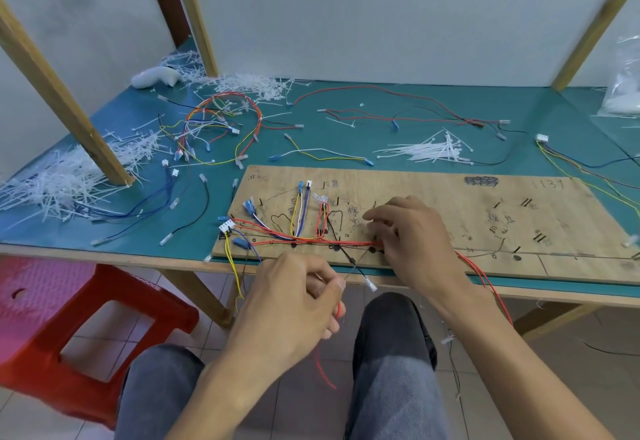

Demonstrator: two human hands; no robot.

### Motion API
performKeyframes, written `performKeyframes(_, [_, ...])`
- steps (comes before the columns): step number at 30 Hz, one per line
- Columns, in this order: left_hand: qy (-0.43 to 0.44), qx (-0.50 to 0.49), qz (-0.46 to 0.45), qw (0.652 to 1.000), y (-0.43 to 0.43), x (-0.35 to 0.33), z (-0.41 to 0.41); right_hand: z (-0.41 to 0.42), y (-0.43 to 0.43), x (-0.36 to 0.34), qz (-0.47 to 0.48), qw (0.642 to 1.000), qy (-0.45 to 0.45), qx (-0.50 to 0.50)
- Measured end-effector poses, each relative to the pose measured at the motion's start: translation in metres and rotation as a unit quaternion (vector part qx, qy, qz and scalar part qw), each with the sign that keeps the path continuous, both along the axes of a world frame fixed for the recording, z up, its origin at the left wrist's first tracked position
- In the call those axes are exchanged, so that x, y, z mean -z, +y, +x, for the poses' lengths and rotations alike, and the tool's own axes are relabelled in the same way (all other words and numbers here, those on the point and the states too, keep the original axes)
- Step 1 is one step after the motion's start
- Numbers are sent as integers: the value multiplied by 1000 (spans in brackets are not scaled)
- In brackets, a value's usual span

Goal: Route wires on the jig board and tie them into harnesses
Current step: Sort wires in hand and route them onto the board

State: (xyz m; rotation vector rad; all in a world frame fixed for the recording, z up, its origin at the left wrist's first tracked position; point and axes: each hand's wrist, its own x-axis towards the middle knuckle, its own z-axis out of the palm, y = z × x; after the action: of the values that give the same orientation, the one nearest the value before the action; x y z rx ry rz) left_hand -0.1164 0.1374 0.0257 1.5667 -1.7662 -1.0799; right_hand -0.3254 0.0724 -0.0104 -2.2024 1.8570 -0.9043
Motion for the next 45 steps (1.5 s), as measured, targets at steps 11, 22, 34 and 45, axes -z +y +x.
performKeyframes(11, [110, -67, -7, 992, -78, -11, -1, 4, 33, 26, -86, 993, -70, -27])
performKeyframes(22, [-91, -10, 8, 996, -162, -23, -33, 53, 41, -6, 43, 992, 33, 112])
performKeyframes(34, [-236, 23, -11, 972, -173, -35, -45, 82, 28, -15, 75, 978, 87, 177])
performKeyframes(45, [-323, 56, -63, 943, -180, -33, -42, 77, 32, -16, 10, 987, 6, 159])
